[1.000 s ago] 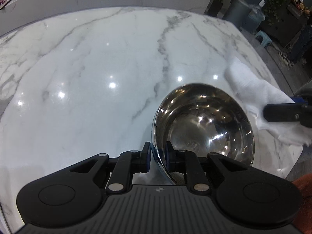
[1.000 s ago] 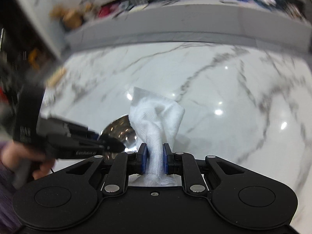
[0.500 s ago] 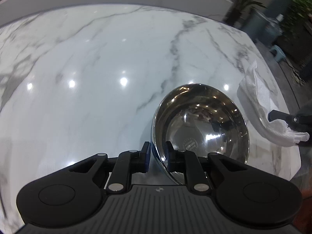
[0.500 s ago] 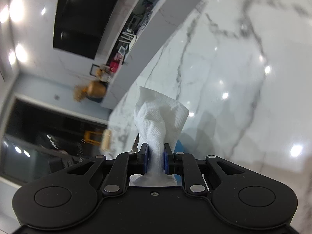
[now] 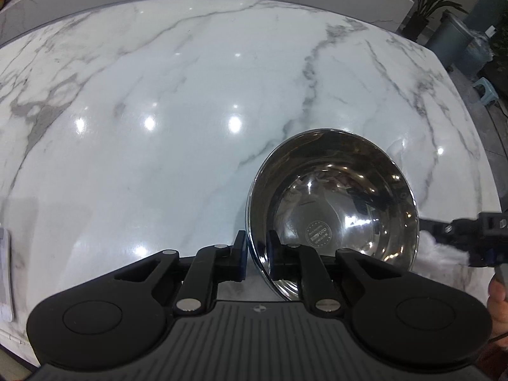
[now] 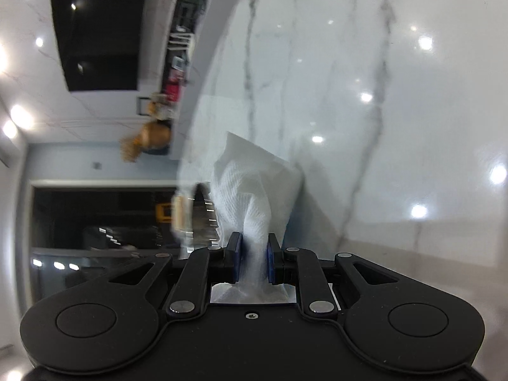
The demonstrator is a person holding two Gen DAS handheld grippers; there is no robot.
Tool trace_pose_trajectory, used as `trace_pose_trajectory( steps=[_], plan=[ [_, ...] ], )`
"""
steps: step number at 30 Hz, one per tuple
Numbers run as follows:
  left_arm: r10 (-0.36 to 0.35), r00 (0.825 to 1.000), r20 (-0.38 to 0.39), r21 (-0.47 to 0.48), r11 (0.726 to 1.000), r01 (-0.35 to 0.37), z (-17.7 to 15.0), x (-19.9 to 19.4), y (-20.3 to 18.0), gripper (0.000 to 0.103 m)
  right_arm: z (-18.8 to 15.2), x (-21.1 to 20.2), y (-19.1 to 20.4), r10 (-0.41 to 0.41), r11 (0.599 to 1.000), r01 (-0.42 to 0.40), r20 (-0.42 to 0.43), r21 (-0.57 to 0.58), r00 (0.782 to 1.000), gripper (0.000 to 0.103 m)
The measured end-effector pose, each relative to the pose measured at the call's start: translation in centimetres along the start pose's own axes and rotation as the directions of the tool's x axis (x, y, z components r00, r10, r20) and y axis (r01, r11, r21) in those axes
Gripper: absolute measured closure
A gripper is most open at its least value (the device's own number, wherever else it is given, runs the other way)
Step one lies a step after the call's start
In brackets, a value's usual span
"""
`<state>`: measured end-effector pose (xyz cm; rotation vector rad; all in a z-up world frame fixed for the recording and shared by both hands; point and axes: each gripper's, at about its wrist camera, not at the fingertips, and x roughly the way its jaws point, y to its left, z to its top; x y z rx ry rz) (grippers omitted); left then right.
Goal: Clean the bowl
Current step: 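Hold the bowl with the left tool while the right tool holds the cloth beside it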
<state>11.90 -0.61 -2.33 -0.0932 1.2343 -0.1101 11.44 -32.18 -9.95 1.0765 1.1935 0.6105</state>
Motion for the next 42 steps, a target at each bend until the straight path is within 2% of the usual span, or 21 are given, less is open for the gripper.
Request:
trace_pose_trajectory(
  steps=[7,12,15,20,24,34,42],
  plan=[
    [0.069,0.998,0.010,-0.007,0.998,-0.068,1.8,0.5,-0.5,0.091,1.6,3.0,-0.5,-0.069,0.998,0.069,0.001,-0.008,0.998,0.089],
    [0.110,0.994,0.025,-0.029,0.994,-0.109,3.0,0.8,-0.6,0.091,3.1,4.4,-0.1,-0.060,0.998,0.060,0.016,-0.017,0.998,0.090],
    [0.109,0.994,0.024,-0.044,0.993,-0.108,3.1,0.8,-0.4,0.091,3.2,4.6,-0.1,-0.060,0.998,0.060,0.023,-0.024,0.998,0.090],
    [0.097,0.995,0.017,-0.081,0.992,-0.095,2.6,0.8,-0.1,0.091,2.7,4.2,-0.4,-0.059,0.998,0.060,0.040,-0.020,0.997,0.090],
    [0.095,0.995,0.012,-0.093,0.991,-0.094,2.3,0.7,-0.1,0.091,2.8,4.0,0.8,-0.056,0.998,0.058,0.069,-0.029,0.996,0.090],
    [0.114,0.993,0.013,-0.114,0.987,-0.112,2.1,0.5,-0.6,0.091,0.8,-0.1,2.1,0.031,0.998,-0.023,0.126,-0.061,0.992,0.090],
    [0.123,0.992,0.008,-0.123,0.985,-0.121,2.1,0.4,-0.8,0.091,0.3,0.0,0.6,-0.016,0.999,0.020,0.090,-0.039,0.996,0.090]
  ],
)
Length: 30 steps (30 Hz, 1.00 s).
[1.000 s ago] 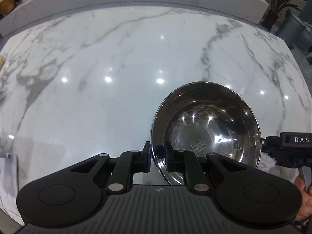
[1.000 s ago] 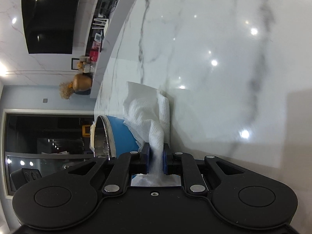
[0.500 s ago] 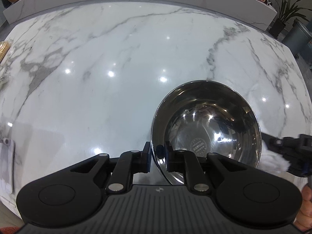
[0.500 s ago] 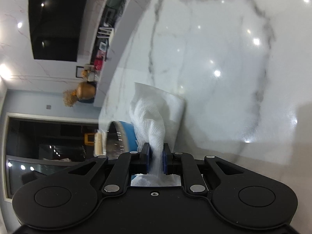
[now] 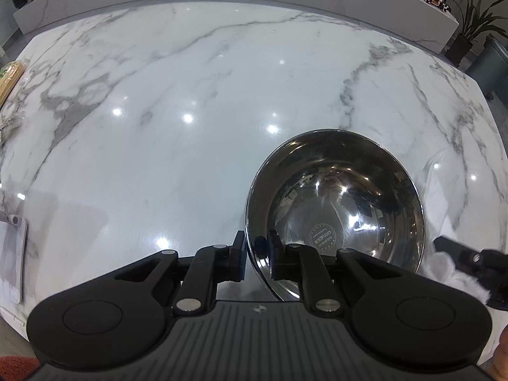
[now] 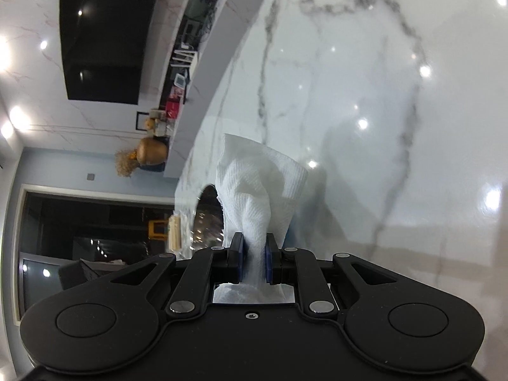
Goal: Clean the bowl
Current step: 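Hold the bowl with the left tool while the right tool holds the cloth beside it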
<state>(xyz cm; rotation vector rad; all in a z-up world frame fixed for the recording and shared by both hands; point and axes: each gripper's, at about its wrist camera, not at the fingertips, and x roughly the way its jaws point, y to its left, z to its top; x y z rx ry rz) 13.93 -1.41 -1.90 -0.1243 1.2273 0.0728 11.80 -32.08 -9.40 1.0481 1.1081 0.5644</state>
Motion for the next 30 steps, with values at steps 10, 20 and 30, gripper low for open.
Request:
trace_pose_trajectory(
  steps=[10,20,30],
  plan=[
    [-0.011,1.000,-0.008,0.004,1.000,0.011,-0.4,-0.1,-0.3,0.091,-0.9,1.9,-1.7,-0.063,0.998,0.064,-0.066,0.016,0.996,0.090],
    [0.001,0.997,0.071,0.062,0.998,-0.006,0.4,-1.1,-0.9,0.080,-0.9,1.8,-1.1,-0.064,0.998,0.065,-0.065,0.015,0.996,0.090],
    [0.023,0.999,0.044,0.029,0.999,-0.025,0.2,-0.5,-0.4,0.096,-1.1,-1.2,1.4,0.037,0.999,-0.038,-0.035,-0.019,0.999,0.090]
  ],
)
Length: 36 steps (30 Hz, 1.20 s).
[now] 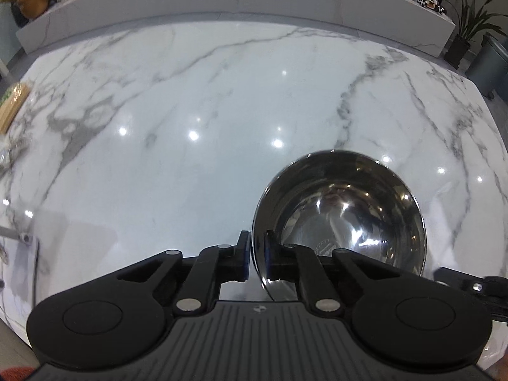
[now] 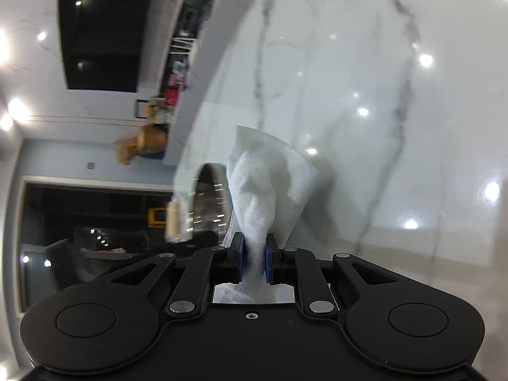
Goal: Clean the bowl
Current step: 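Hold the bowl with the left tool while the right tool holds the cloth beside it, then hold the bowl rim with the left tool while the right tool keeps the cloth beside the bowl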
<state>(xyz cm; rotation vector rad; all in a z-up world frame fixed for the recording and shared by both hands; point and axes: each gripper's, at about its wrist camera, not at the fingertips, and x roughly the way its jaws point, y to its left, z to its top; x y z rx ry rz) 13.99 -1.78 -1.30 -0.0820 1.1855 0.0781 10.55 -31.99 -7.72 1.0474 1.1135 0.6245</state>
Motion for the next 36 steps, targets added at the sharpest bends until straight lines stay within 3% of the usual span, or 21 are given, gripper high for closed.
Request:
trace_pose_trajectory(
  steps=[7,18,27,36],
  plan=[
    [0.014,1.000,-0.015,0.016,1.000,-0.014,-0.7,-0.3,-0.5,0.095,-0.2,1.1,0.0,-0.051,0.999,0.050,-0.031,-0.016,0.998,0.090],
    [0.021,0.999,-0.035,0.024,1.000,-0.021,-1.8,-1.1,-1.4,0.090,0.6,3.9,-0.9,-0.159,0.987,0.159,-0.009,-0.035,0.987,0.090],
    [0.014,0.999,-0.042,0.015,1.000,-0.014,-1.8,-0.8,-1.2,0.088,1.0,5.1,-0.8,-0.157,0.986,0.157,0.002,-0.047,0.988,0.090],
    [0.012,1.000,0.023,0.046,0.999,-0.013,0.2,-0.2,-0.8,0.086,1.2,5.0,-0.7,-0.156,0.986,0.156,-0.001,-0.051,0.988,0.090]
  ],
)
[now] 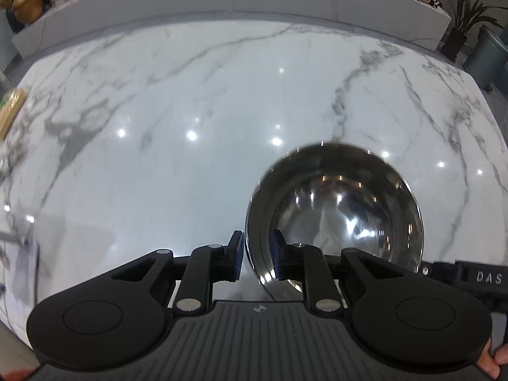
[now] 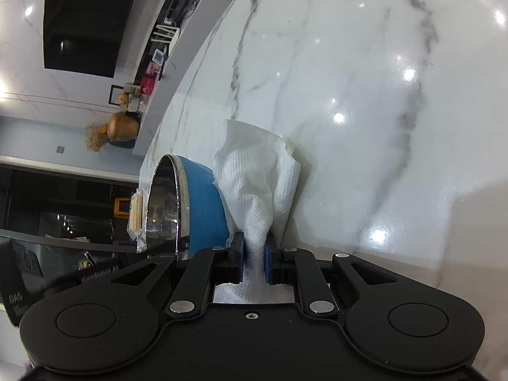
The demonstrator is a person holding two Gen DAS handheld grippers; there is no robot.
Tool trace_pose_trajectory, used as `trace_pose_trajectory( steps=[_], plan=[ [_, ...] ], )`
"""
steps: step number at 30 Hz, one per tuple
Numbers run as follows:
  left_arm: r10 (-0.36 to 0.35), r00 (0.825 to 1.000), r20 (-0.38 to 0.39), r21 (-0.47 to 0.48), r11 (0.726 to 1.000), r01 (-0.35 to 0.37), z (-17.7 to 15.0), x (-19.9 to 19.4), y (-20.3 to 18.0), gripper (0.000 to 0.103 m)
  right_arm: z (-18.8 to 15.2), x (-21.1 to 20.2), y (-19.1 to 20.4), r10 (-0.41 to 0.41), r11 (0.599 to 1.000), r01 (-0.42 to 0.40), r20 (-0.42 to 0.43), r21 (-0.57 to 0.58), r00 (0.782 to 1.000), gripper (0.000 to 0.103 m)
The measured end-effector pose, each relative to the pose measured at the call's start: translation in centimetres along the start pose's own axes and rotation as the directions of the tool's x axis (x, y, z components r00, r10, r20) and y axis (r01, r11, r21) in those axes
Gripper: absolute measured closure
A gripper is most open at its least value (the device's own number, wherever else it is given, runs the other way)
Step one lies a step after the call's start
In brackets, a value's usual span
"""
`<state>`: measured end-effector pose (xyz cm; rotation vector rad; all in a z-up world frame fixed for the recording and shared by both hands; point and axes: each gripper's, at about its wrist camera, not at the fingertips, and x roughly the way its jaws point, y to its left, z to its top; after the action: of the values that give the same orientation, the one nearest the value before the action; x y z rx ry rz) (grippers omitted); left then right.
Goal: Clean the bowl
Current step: 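Hold the bowl rim with the left tool while the right tool keeps the cloth beside the bowl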
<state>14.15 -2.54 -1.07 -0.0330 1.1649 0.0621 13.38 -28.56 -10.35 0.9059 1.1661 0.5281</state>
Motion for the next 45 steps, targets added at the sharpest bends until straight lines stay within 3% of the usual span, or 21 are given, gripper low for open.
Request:
trace_pose_trajectory(
  steps=[7,14,21,28,38,41,44,45],
  plan=[
    [0.013,1.000,-0.011,-0.034,0.999,-0.014,-0.4,0.6,0.2,0.093,0.3,-0.3,0.6,0.012,1.000,-0.012,0.019,-0.002,1.000,0.090],
    [-0.002,1.000,-0.031,-0.053,0.999,0.001,-0.7,0.4,0.5,0.093,-0.3,-3.1,1.5,0.125,0.992,-0.125,0.028,0.010,0.992,0.090],
    [-0.018,0.998,-0.056,-0.060,0.998,0.015,-1.4,-0.2,0.4,0.090,-1.0,-1.5,1.2,0.059,0.998,-0.059,-0.031,0.008,0.998,0.090],
    [-0.026,0.996,-0.083,-0.060,0.998,0.021,-2.2,-0.5,-0.1,0.084,-0.6,0.5,1.3,-0.012,1.000,0.011,-0.016,-0.019,1.000,0.090],
    [-0.015,1.000,-0.025,-0.051,0.999,0.013,-0.9,0.0,0.8,0.085,-0.6,1.2,1.0,-0.003,1.000,0.003,-0.017,-0.015,1.000,0.090],
    [-0.002,1.000,-0.014,-0.042,0.999,0.001,-0.2,0.3,1.0,0.085,-0.9,-0.3,-2.1,0.000,1.000,-0.001,-0.020,-0.018,1.000,0.090],
    [0.003,1.000,-0.007,-0.031,1.000,-0.003,0.3,0.5,1.1,0.085,-1.0,-0.7,-2.4,-0.005,1.000,0.004,-0.026,-0.021,1.000,0.090],
    [0.000,1.000,-0.010,-0.030,1.000,0.000,0.4,0.7,1.1,0.091,-1.1,-0.8,-2.4,-0.005,1.000,0.004,-0.030,-0.021,1.000,0.090]
  ],
)
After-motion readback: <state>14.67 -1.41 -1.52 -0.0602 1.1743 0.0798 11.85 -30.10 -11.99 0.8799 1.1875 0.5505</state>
